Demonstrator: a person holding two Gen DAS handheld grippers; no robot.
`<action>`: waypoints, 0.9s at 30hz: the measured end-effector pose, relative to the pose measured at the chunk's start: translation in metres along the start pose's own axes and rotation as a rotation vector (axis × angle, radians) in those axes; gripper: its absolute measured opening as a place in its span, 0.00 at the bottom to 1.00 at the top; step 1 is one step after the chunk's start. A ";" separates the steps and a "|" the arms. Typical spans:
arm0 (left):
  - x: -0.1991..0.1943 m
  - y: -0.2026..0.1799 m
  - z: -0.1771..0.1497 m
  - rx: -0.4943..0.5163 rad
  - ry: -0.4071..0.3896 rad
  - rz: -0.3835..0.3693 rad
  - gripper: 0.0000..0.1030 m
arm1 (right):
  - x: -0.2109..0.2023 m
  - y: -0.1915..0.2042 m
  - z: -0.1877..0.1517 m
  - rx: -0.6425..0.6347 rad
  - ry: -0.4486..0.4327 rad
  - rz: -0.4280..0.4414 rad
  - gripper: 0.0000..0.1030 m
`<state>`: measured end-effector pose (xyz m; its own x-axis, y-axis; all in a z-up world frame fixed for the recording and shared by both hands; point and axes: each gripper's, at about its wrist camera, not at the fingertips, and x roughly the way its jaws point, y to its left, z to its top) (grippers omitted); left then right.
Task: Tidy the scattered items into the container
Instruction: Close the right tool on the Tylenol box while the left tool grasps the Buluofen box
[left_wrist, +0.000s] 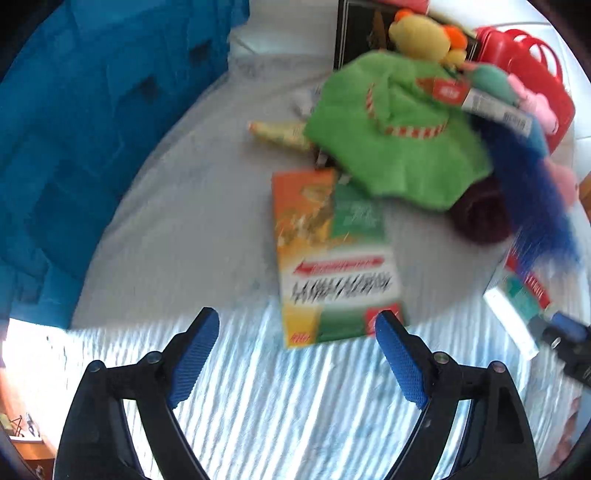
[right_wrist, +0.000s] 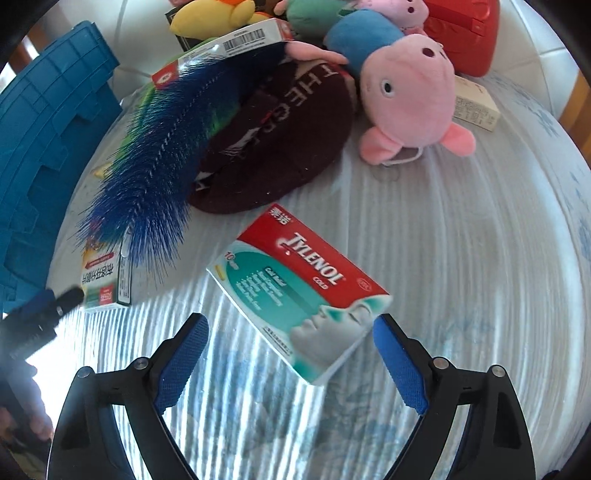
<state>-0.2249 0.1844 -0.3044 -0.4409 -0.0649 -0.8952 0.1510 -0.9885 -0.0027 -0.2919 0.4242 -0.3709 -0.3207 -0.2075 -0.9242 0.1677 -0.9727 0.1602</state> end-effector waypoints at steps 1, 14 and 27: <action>0.002 -0.005 0.007 0.008 -0.013 -0.002 0.88 | 0.000 0.000 0.000 -0.004 -0.004 -0.006 0.91; 0.063 -0.011 0.039 -0.084 0.085 -0.052 1.00 | 0.024 -0.007 -0.002 -0.172 0.011 -0.072 1.00; 0.080 -0.028 0.016 0.022 0.093 -0.026 1.00 | 0.023 0.001 -0.018 -0.204 -0.025 -0.100 1.00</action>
<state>-0.2790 0.2042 -0.3689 -0.3604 -0.0277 -0.9324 0.1210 -0.9925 -0.0173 -0.2825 0.4204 -0.3986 -0.3678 -0.1156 -0.9227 0.3180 -0.9480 -0.0080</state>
